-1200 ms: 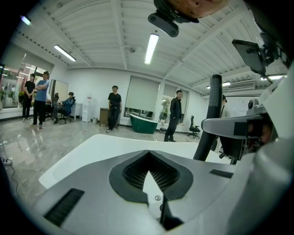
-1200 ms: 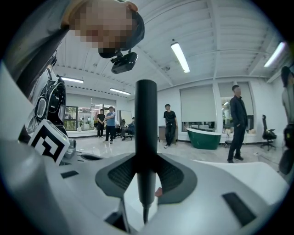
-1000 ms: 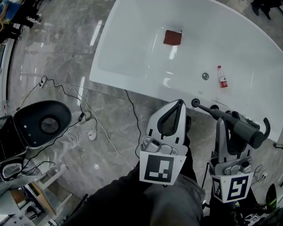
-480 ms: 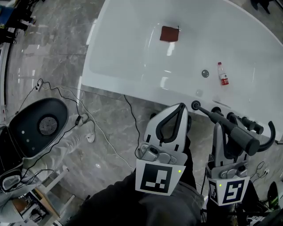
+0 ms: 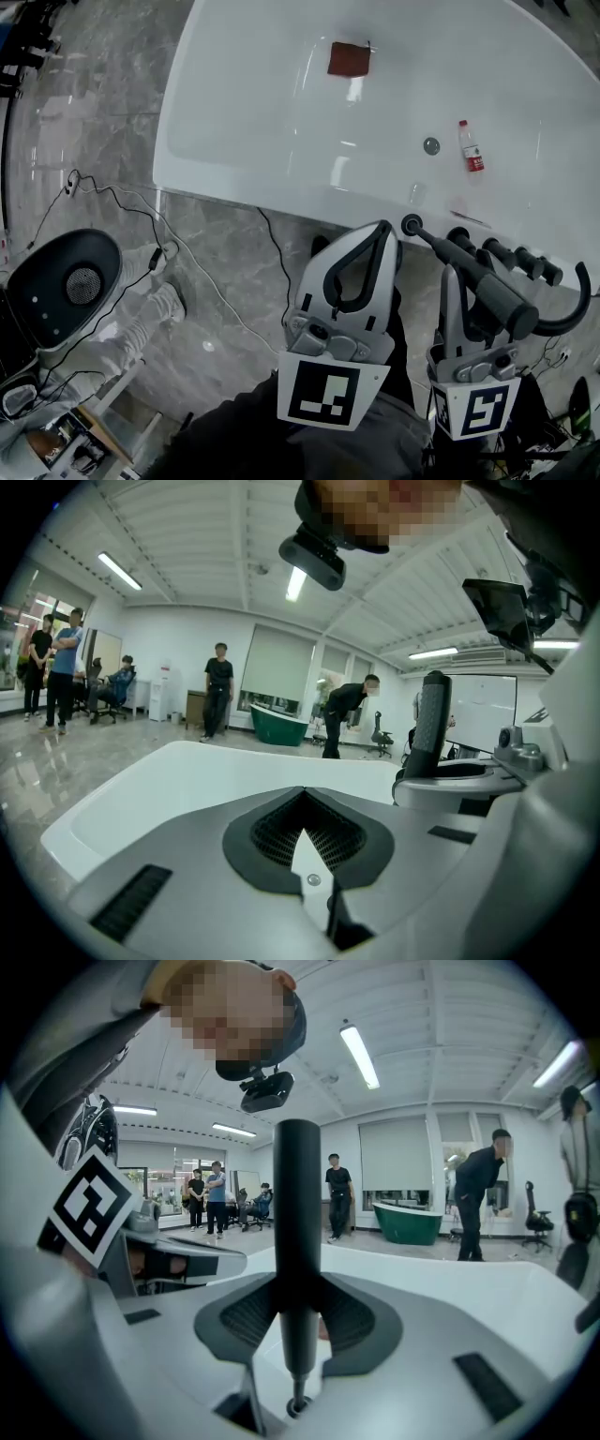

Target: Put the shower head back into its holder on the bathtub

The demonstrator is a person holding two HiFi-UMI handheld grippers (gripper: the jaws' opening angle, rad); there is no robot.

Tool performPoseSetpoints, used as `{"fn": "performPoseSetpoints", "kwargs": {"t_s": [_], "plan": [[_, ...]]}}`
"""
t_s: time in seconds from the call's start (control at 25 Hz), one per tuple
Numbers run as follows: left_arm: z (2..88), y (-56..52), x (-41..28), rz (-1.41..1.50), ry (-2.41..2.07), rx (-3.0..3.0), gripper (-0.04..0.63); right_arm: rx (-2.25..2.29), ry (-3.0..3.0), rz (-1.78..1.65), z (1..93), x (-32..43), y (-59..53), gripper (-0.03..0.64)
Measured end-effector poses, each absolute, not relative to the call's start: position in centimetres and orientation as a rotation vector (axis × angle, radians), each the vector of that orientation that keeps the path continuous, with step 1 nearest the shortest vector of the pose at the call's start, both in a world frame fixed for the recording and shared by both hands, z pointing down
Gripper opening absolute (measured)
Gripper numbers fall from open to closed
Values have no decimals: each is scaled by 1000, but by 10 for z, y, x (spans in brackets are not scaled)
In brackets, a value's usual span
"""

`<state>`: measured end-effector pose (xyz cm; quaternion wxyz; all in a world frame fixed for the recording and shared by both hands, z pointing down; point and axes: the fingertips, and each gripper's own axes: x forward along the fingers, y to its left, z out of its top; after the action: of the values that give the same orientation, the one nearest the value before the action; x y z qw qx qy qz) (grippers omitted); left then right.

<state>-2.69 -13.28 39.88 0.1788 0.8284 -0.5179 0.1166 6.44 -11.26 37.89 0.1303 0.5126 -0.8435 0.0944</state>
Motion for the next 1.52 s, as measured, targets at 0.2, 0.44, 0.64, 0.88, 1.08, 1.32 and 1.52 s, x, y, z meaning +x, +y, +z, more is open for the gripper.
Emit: {"fn": "performPoseSetpoints", "kwargs": {"t_s": [0.2,0.44,0.64,0.88,1.08,1.32,1.52], "plan": [[409,-137,-30,314,-1463,2331,3,1473,-2439,257,397,61,-111,143],[424,-139,-28,313,-1448,2313,3,1473,-2419,270,418,63,-114,143],[433,-142,-28,311,-1430,2306,3,1473,-2397,292,432,64,-116,143],[442,-145,-27,320,-1419,2302,3,1465,-2385,317,449,65,-116,143],[453,-143,-28,334,-1412,2296,3,1457,-2372,319,465,65,-115,143],[462,-140,-29,347,-1404,2286,3,1460,-2362,326,479,65,-114,143],[469,-138,-31,354,-1398,2280,3,1458,-2353,330,490,64,-111,143]]}}
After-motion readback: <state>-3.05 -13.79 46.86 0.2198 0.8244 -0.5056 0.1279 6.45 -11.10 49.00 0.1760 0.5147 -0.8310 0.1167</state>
